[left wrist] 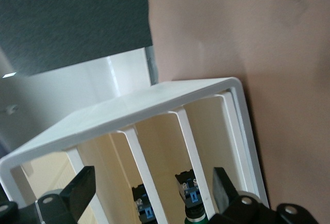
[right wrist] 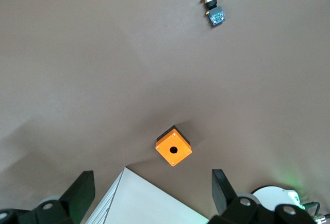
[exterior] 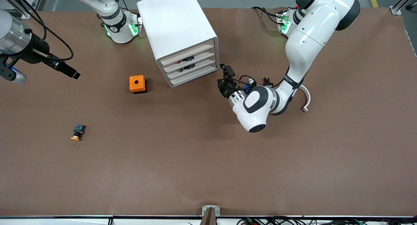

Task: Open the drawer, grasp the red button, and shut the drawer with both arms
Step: 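Reach the left gripper to the drawer front and grasp its handle, then pull the drawer open with the left gripper while the right gripper approaches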

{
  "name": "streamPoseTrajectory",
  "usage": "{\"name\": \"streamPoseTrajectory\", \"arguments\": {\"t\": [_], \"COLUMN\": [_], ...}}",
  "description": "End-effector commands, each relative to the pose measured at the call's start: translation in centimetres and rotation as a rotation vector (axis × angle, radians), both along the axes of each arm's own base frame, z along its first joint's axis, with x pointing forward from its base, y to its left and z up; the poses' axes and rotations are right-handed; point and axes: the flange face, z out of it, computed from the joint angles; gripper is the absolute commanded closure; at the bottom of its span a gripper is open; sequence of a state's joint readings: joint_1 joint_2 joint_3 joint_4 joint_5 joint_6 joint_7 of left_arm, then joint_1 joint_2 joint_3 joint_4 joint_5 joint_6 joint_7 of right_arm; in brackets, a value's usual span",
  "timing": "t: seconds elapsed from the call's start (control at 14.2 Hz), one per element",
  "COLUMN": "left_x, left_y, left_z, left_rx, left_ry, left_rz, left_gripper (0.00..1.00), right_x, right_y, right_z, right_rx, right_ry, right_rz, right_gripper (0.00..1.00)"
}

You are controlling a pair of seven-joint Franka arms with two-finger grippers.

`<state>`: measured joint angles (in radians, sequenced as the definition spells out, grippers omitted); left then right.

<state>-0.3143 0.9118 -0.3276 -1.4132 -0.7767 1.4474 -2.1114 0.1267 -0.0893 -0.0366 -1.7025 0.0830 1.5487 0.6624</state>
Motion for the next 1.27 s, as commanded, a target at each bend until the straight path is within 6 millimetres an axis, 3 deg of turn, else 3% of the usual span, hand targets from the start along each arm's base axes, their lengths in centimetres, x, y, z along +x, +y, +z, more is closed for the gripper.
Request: {"name": "streamPoseTrajectory", "arguments": {"t": [0.0, 0.07, 0.21, 0.63, 0.98, 1.2], "left_x": [-1.5, -2.5, -4.7, -7.7, -9.1, -9.0], "left_y": [-2.1, -3.2, -5.6, -7.9, -8.7, -8.7], "left_z": [-0.6, -0.7, -0.8, -1.0, -1.4, -1.5], "left_rx": [0.017, 0.026, 0.007, 0.004, 0.01, 0.009], "left_ry": [0.081, 0.091, 0.128, 0.158, 0.168, 0.171], "left_rz": [-0.001, -0.019, -0.038, -0.087, -0.109, -0.103], "left_gripper": [0.0, 0.07, 0.32, 0.43, 0.65, 0.76], "right_x": [-0.2, -0.3, -0.4, -0.5, -0.5, -0.9], "right_y": [1.0, 1.4, 2.1, 3.2, 5.1, 7.3], "right_z": [0.0, 0.0, 0.0, 0.0, -0.3, -0.3], "right_rx": [0.013, 0.011, 0.009, 0.022, 0.064, 0.058], "right_ry": [0.012, 0.012, 0.017, 0.024, 0.055, 0.058], "right_rz": [-0.035, -0.045, -0.062, -0.092, -0.203, -0.239], "right_gripper": [0.0, 0.0, 0.0, 0.0, 0.0, 0.0]}}
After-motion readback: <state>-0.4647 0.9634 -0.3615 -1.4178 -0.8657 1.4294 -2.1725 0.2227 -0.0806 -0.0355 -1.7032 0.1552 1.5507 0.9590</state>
